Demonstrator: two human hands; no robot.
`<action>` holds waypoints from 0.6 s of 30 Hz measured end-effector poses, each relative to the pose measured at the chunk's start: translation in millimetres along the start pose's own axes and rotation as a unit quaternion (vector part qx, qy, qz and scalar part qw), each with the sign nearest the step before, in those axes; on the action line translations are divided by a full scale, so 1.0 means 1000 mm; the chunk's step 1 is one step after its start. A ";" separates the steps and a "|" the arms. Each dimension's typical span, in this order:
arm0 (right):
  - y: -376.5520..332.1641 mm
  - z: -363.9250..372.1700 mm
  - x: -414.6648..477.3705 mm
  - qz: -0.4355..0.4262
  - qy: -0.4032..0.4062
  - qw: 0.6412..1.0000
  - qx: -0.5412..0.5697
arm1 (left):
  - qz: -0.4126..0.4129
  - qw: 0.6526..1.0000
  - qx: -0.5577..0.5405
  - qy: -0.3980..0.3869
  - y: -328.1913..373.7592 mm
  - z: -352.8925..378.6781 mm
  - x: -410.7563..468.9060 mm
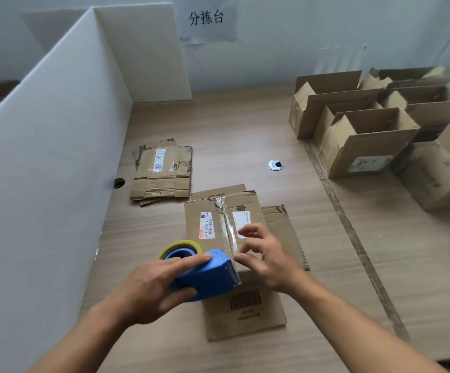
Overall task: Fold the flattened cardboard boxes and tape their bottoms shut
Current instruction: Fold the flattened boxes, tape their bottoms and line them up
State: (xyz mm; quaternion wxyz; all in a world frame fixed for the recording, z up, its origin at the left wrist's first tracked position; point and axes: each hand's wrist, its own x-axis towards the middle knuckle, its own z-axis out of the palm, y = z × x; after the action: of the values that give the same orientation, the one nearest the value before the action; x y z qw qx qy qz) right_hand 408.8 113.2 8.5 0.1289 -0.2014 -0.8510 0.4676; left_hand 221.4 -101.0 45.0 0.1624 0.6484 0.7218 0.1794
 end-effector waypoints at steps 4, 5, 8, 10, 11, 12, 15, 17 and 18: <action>0.012 -0.013 -0.016 0.075 0.040 0.996 0.037 | -0.029 0.998 -0.026 -0.048 -0.009 -0.006 0.006; 0.018 -0.021 -0.022 0.105 0.065 0.991 0.053 | -0.036 0.997 -0.030 -0.064 -0.014 -0.009 0.004; 0.045 -0.048 -0.051 0.183 0.134 0.971 0.075 | -0.080 0.991 -0.026 -0.107 -0.034 -0.021 -0.010; 0.062 -0.054 -0.069 0.229 0.139 0.958 0.102 | -0.096 0.986 -0.026 -0.135 -0.039 -0.024 -0.015; 0.069 -0.052 -0.074 0.249 0.135 0.952 0.119 | -0.097 0.983 -0.024 -0.152 -0.038 -0.023 -0.013; 0.074 -0.048 -0.078 0.266 0.134 0.946 0.130 | -0.095 0.980 -0.017 -0.171 -0.037 -0.020 -0.010; 0.078 -0.040 -0.078 0.283 0.133 0.942 0.119 | -0.100 0.974 -0.016 -0.203 -0.035 -0.018 -0.003; 0.079 -0.039 -0.077 0.281 0.131 0.944 0.112 | -0.120 0.970 -0.043 -0.209 -0.038 -0.022 -0.001; 0.081 -0.038 -0.076 0.283 0.128 0.945 0.105 | -0.131 0.967 -0.057 -0.213 -0.038 -0.024 0.000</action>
State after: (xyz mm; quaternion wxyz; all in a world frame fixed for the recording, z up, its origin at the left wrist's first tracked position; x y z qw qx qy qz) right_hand 509.5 144.7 -42.3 0.1195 -0.4773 -0.6811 0.5422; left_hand 177.0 -105.8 48.8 0.3711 0.5613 0.7377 0.0552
